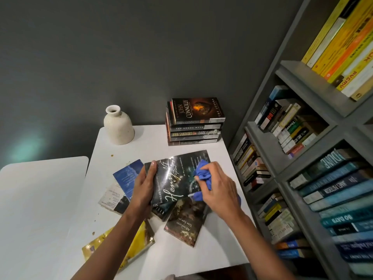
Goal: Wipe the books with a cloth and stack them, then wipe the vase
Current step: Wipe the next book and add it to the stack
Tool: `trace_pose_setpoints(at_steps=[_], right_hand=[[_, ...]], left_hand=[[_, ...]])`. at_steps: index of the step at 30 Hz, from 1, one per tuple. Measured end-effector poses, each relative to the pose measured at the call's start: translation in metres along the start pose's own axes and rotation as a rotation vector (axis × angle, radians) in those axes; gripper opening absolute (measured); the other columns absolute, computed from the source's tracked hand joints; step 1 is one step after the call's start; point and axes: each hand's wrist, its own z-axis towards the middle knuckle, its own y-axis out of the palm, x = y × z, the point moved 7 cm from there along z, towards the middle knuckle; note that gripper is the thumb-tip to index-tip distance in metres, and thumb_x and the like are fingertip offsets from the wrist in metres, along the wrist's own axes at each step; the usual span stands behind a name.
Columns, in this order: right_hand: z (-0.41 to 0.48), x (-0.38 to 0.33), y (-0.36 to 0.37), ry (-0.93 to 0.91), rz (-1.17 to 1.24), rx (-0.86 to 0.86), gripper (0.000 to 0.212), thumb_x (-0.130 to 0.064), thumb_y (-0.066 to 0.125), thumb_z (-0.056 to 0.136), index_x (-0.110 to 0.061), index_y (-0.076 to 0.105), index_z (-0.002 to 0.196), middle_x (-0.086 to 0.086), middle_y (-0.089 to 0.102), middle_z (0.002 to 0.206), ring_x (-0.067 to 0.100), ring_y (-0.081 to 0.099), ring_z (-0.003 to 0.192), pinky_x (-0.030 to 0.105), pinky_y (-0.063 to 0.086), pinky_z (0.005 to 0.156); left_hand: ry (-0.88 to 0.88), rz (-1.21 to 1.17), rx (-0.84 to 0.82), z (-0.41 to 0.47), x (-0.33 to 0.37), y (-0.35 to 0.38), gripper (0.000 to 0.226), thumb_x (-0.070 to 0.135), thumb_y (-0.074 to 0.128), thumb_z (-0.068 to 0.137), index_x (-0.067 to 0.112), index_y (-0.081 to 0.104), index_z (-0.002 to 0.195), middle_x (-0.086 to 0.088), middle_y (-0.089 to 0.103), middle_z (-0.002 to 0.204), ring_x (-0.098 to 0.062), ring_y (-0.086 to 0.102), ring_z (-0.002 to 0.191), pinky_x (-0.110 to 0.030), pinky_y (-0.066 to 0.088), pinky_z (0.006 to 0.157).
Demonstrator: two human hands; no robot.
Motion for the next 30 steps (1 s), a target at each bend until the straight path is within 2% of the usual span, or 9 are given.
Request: trace_pose_setpoints(at_steps=[4,7,11,15,20,22,25,28,30], right_hand=[[-0.027,-0.011,0.012,-0.076,0.035,-0.101,0.018,-0.032,0.056,0.088,-0.028,0.039,0.093,-0.011,0.049,0.089,0.009,0.051,0.068,0.027,0.044,0.056],[-0.012,0.009,-0.005,0.021,0.028,0.025,0.020,-0.028,0.061,0.086,-0.027,0.041,0.092,-0.006,0.058,0.087,0.014,0.053,0.072,0.025,0.035,0.057],[0.005,0.000,-0.020,0.068,0.098,0.126,0.018,-0.026,0.064,0.087,-0.018,0.048,0.089,-0.006,0.057,0.082,0.015,0.055,0.071,0.029,0.044,0.060],[0.018,-0.001,-0.032,0.092,0.325,0.205,0.014,-0.025,0.064,0.086,-0.021,0.051,0.091,-0.004,0.058,0.089,0.000,0.056,0.081,0.012,0.044,0.072],[0.010,0.003,-0.009,0.102,0.205,0.138,0.025,-0.009,0.070,0.084,-0.016,0.064,0.107,-0.002,0.039,0.108,-0.013,0.045,0.097,0.000,0.035,0.085],[0.007,0.004,-0.006,0.144,0.169,0.183,0.032,-0.002,0.068,0.082,-0.017,0.067,0.110,-0.004,0.040,0.106,-0.006,0.045,0.088,0.007,0.042,0.083],[0.004,-0.025,0.013,0.075,0.157,0.083,0.042,-0.003,0.070,0.080,-0.020,0.065,0.118,-0.010,0.043,0.111,0.003,0.054,0.083,0.023,0.056,0.077],[-0.010,-0.038,0.019,-0.077,0.149,0.007,0.054,0.003,0.068,0.073,-0.022,0.064,0.121,-0.010,0.045,0.111,0.012,0.061,0.089,0.027,0.057,0.073],[-0.003,-0.015,0.003,-0.008,0.127,0.090,0.049,0.002,0.069,0.074,-0.020,0.066,0.117,-0.010,0.045,0.107,0.012,0.060,0.082,0.032,0.057,0.069]], left_hand=[[0.001,-0.099,0.066,0.003,0.006,-0.007,0.040,0.034,0.050,0.098,0.005,0.054,0.126,-0.012,0.068,0.093,-0.018,0.070,0.063,-0.029,0.058,0.052],[0.018,-0.145,0.087,0.002,0.012,-0.009,0.041,0.031,0.047,0.100,0.000,0.055,0.126,-0.011,0.070,0.094,-0.016,0.071,0.068,-0.026,0.056,0.053],[0.079,-0.126,0.089,0.002,0.024,-0.005,0.034,0.031,0.045,0.101,0.006,0.057,0.121,-0.010,0.069,0.096,-0.014,0.071,0.068,-0.025,0.056,0.054],[0.115,-0.099,0.082,-0.002,0.028,-0.001,0.026,0.028,0.044,0.102,0.010,0.057,0.116,0.003,0.075,0.084,-0.009,0.072,0.069,-0.022,0.056,0.053],[0.115,-0.119,0.090,-0.001,0.030,0.001,0.026,0.030,0.046,0.100,0.012,0.060,0.115,-0.001,0.074,0.089,-0.014,0.072,0.073,-0.026,0.058,0.056],[0.111,-0.113,0.090,0.000,0.029,0.001,0.030,0.030,0.047,0.100,0.009,0.058,0.119,-0.005,0.073,0.093,-0.016,0.072,0.074,-0.027,0.058,0.058],[0.073,-0.124,0.115,0.001,0.025,0.006,0.039,0.033,0.051,0.098,0.004,0.055,0.123,-0.009,0.072,0.088,-0.019,0.070,0.066,-0.030,0.058,0.056],[0.071,-0.120,0.126,0.004,0.025,0.005,0.039,0.037,0.053,0.096,0.004,0.058,0.119,-0.010,0.072,0.087,-0.022,0.070,0.068,-0.033,0.059,0.058],[0.093,-0.104,0.114,0.004,0.028,0.002,0.033,0.037,0.053,0.096,0.010,0.062,0.112,-0.010,0.071,0.091,-0.024,0.070,0.075,-0.036,0.059,0.063]])
